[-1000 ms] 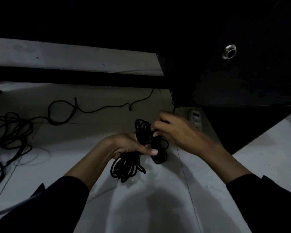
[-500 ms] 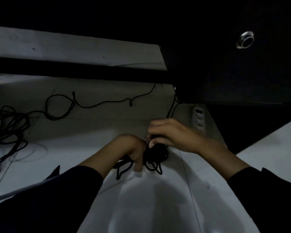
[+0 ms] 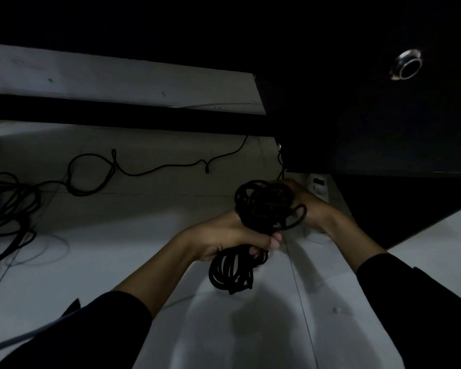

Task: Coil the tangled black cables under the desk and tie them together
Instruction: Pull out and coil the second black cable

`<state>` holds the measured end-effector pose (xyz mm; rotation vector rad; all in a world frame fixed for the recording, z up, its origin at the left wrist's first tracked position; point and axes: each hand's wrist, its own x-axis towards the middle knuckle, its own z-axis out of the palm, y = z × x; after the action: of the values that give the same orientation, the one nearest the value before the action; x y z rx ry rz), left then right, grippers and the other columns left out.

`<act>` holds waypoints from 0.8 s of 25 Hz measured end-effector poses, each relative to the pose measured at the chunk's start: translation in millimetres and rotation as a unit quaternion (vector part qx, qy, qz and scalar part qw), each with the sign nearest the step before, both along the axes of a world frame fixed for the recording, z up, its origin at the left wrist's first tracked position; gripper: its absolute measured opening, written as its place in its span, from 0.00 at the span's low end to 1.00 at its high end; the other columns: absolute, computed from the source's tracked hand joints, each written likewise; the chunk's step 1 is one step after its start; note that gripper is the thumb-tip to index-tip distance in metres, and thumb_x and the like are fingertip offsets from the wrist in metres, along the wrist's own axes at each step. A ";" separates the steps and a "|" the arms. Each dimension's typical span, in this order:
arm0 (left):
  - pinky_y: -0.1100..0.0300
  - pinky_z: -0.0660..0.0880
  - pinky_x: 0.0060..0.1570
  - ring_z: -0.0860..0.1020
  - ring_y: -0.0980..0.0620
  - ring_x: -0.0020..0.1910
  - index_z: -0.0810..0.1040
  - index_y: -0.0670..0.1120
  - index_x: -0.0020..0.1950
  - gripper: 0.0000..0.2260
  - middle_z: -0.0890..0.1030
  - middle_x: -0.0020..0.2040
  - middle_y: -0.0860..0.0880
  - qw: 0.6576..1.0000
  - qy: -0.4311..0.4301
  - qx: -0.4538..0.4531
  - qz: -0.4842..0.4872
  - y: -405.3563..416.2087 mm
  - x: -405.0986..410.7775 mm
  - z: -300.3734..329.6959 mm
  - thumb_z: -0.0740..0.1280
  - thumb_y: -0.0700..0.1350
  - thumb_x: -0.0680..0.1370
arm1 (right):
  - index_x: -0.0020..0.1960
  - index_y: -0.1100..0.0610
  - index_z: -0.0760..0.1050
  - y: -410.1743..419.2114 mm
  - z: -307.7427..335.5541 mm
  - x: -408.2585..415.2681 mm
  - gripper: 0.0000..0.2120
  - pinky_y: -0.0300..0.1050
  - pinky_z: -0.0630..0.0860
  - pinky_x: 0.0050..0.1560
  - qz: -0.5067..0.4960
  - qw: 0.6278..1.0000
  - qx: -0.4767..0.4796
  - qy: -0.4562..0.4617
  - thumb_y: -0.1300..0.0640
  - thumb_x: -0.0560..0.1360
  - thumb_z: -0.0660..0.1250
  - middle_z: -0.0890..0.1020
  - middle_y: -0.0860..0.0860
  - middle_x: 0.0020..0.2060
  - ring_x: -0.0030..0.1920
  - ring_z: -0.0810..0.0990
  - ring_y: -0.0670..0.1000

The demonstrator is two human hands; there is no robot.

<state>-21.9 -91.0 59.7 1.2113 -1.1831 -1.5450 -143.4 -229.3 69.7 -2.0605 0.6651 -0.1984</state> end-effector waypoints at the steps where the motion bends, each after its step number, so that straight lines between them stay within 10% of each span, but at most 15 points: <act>1: 0.63 0.73 0.36 0.71 0.56 0.29 0.77 0.40 0.43 0.04 0.75 0.30 0.50 0.999 0.047 0.001 0.015 -1.0 1.7 -1.8 0.68 0.32 0.74 | 0.38 0.61 0.75 -2.4 -0.9 0.4 0.13 0.30 0.69 0.35 -0.014 1.000 0.013 0.005 0.71 0.78 0.60 0.78 0.44 0.30 0.34 0.75 0.38; 7: 0.66 0.73 0.32 0.70 0.59 0.23 0.76 0.43 0.39 0.05 0.72 0.30 0.50 0.915 0.349 0.122 0.161 -18.4 6.7 -15.6 0.71 0.40 0.72 | 0.46 0.65 0.78 0.5 -15.6 5.6 0.04 0.32 0.72 0.40 -0.038 0.996 0.064 -0.040 0.69 0.76 0.64 0.79 0.50 0.35 0.36 0.78 0.39; 13: 0.64 0.74 0.30 0.72 0.57 0.27 0.80 0.42 0.47 0.05 0.78 0.30 0.52 0.941 0.207 0.064 0.260 -18.4 1.4 -23.1 0.71 0.42 0.74 | 0.42 0.59 0.78 5.4 -22.6 3.0 0.09 0.30 0.72 0.39 -0.052 0.992 0.078 -0.083 0.70 0.75 0.64 0.80 0.53 0.36 0.35 0.78 0.40; 18: 0.60 0.77 0.31 0.76 0.53 0.29 0.77 0.44 0.46 0.04 0.78 0.31 0.49 0.858 0.340 0.039 0.384 -34.4 6.9 -6.1 0.71 0.42 0.75 | 0.47 0.64 0.79 11.8 -40.6 7.3 0.07 0.37 0.74 0.45 -0.064 0.990 0.092 -0.086 0.60 0.77 0.66 0.82 0.58 0.41 0.42 0.80 0.47; 20: 0.60 0.78 0.32 0.79 0.50 0.31 0.79 0.43 0.46 0.04 0.81 0.34 0.48 0.884 0.251 0.036 0.393 -33.0 12.5 -9.8 0.72 0.40 0.74 | 0.49 0.63 0.80 7.4 -43.5 3.6 0.10 0.45 0.75 0.48 -0.039 0.998 0.009 -0.051 0.56 0.77 0.66 0.84 0.59 0.44 0.45 0.82 0.53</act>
<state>-9.4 -124.0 49.9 1.0479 -0.2237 -1.1525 -139.8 -221.9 26.2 -1.9956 0.6819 -0.3388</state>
